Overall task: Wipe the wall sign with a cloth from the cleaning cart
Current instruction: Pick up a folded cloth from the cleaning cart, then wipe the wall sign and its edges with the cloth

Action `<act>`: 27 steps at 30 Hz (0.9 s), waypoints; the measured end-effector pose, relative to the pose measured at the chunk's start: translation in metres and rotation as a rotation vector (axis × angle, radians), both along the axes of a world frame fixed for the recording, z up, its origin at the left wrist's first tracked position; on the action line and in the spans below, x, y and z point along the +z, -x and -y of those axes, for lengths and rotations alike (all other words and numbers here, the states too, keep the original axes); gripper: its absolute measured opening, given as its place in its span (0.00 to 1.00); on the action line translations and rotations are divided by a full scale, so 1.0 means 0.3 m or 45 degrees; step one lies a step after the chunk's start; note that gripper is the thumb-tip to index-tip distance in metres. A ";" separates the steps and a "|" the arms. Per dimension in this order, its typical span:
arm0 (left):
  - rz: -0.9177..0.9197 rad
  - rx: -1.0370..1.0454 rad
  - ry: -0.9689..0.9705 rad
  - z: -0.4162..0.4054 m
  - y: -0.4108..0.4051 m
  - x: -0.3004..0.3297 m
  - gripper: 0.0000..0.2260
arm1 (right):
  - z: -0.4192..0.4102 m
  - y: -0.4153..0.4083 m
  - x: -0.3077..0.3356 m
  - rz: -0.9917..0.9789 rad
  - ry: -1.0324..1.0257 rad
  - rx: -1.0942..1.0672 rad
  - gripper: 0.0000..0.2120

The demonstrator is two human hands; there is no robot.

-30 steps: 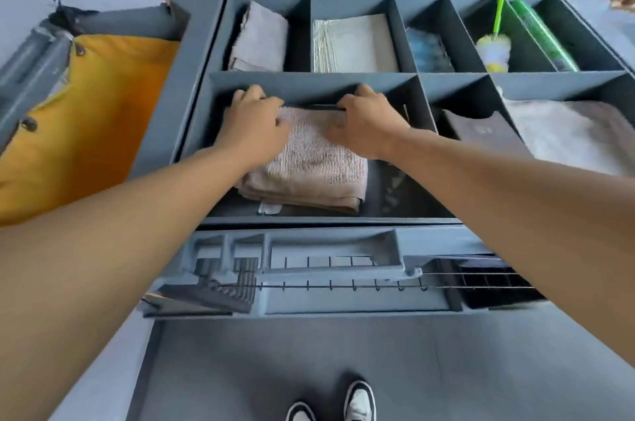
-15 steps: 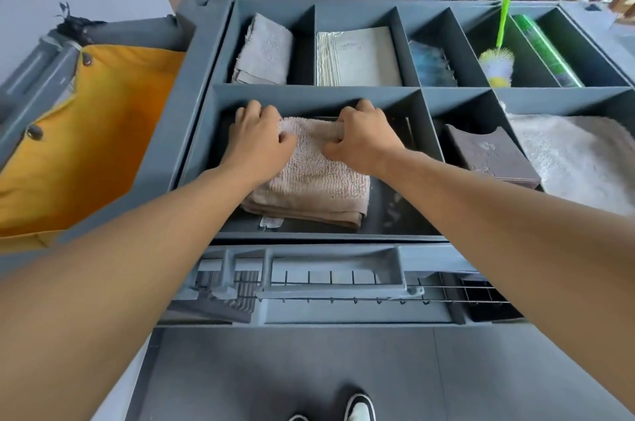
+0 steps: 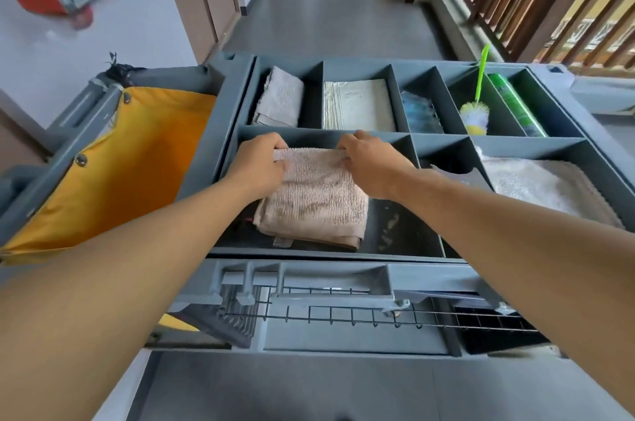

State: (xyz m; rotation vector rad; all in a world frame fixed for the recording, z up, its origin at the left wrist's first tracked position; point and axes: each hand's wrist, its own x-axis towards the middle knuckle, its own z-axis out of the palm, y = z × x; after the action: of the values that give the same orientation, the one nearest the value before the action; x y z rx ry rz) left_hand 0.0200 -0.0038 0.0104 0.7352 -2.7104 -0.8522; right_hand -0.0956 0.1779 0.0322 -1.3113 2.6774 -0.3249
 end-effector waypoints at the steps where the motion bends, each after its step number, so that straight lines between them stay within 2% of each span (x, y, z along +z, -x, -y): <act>1: -0.012 -0.006 -0.013 0.005 -0.004 0.031 0.07 | 0.004 -0.001 0.035 -0.012 -0.010 0.025 0.15; 6: -0.103 0.004 -0.158 0.045 -0.022 0.240 0.11 | 0.024 -0.012 0.226 -0.083 -0.015 0.088 0.20; 12: -0.262 0.028 -0.159 0.082 -0.052 0.527 0.12 | 0.049 -0.023 0.534 -0.251 0.074 0.144 0.21; 17: -0.372 0.021 -0.052 0.105 -0.114 0.835 0.10 | 0.075 -0.058 0.850 -0.421 0.124 0.223 0.21; 22: -0.542 0.027 0.058 0.146 -0.218 1.166 0.10 | 0.122 -0.113 1.154 -0.554 0.283 0.264 0.24; 27: -0.624 0.131 0.213 0.164 -0.369 1.395 0.13 | 0.197 -0.199 1.376 -0.688 0.418 0.380 0.22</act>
State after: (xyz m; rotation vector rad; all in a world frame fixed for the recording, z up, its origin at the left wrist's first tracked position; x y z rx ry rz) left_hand 0.1308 -0.0531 0.4290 0.5388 -2.2529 -0.6661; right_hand -0.0360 0.1188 0.4449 -2.1366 2.8531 -0.4381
